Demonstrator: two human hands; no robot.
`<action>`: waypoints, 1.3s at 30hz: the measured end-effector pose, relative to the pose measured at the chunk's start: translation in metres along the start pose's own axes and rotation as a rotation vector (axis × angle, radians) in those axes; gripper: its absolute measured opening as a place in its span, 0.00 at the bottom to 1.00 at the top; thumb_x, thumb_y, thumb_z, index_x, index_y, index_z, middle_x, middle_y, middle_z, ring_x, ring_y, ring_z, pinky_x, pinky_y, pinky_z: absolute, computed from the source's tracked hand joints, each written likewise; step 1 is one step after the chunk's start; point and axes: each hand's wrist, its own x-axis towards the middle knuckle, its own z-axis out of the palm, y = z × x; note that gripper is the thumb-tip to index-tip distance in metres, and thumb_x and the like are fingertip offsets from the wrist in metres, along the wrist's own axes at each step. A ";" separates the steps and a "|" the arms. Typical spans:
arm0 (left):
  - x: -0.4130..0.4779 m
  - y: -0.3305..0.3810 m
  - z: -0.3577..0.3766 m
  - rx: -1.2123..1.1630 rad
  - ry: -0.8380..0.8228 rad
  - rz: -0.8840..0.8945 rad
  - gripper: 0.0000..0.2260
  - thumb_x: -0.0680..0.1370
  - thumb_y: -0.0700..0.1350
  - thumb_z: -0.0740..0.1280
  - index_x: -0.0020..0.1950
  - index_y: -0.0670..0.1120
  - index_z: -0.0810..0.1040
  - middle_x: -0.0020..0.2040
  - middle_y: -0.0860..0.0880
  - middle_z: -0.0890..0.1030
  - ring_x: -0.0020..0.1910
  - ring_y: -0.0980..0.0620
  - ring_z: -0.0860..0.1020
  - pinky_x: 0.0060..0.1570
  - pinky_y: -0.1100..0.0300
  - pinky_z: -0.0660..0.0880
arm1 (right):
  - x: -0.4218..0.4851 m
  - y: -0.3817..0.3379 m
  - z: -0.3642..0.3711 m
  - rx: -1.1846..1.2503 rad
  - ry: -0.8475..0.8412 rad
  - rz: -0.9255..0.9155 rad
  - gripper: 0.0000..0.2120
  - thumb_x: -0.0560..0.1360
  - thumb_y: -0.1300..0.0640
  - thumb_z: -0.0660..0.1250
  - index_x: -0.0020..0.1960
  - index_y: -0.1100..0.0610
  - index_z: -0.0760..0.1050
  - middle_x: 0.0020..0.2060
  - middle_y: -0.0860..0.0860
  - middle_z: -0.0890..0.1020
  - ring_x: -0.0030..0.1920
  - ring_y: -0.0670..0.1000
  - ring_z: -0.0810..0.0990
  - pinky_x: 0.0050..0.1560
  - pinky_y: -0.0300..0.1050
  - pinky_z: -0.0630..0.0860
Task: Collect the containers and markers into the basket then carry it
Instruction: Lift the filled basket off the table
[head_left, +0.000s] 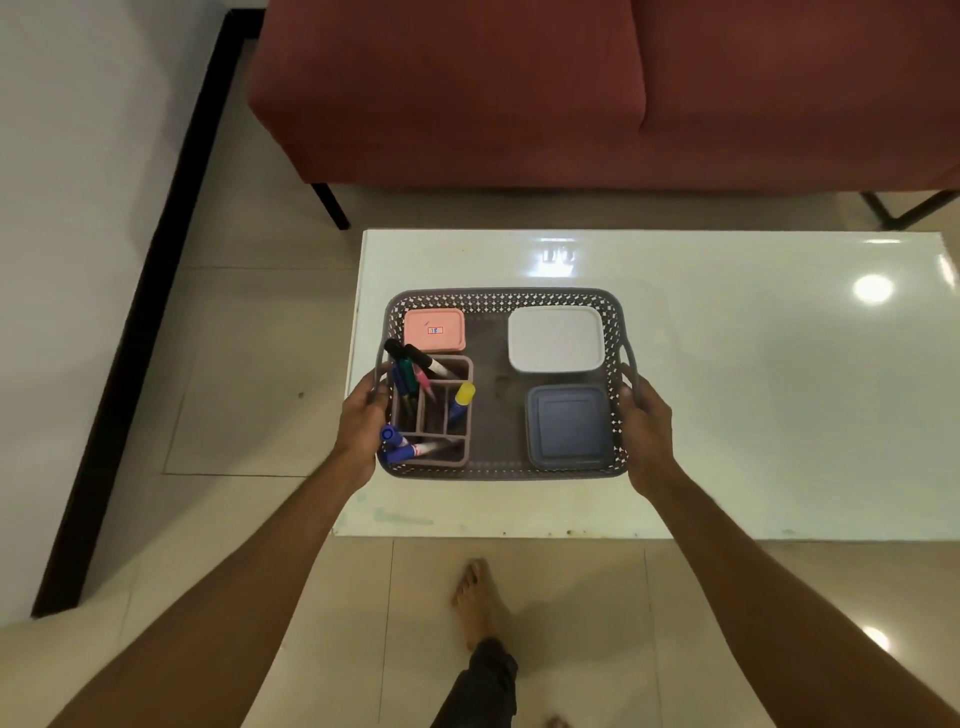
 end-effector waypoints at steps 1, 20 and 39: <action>-0.018 0.000 -0.004 -0.007 0.009 0.015 0.14 0.84 0.42 0.58 0.67 0.49 0.77 0.59 0.41 0.82 0.51 0.43 0.83 0.49 0.50 0.81 | -0.011 0.002 -0.005 0.009 -0.008 -0.013 0.18 0.83 0.57 0.58 0.58 0.37 0.80 0.54 0.43 0.85 0.58 0.52 0.83 0.60 0.63 0.79; -0.275 -0.156 -0.102 -0.099 0.060 -0.067 0.13 0.84 0.41 0.59 0.66 0.44 0.77 0.60 0.39 0.82 0.57 0.37 0.82 0.58 0.38 0.78 | -0.268 0.130 -0.082 -0.012 -0.076 0.044 0.17 0.84 0.61 0.57 0.68 0.50 0.77 0.56 0.44 0.83 0.58 0.45 0.80 0.62 0.52 0.78; -0.117 -0.350 -0.095 0.004 0.037 -0.196 0.13 0.84 0.37 0.57 0.63 0.44 0.78 0.56 0.41 0.83 0.47 0.46 0.84 0.40 0.55 0.83 | -0.172 0.364 -0.013 -0.007 -0.007 0.165 0.16 0.84 0.61 0.57 0.65 0.48 0.77 0.57 0.49 0.83 0.56 0.47 0.82 0.50 0.43 0.80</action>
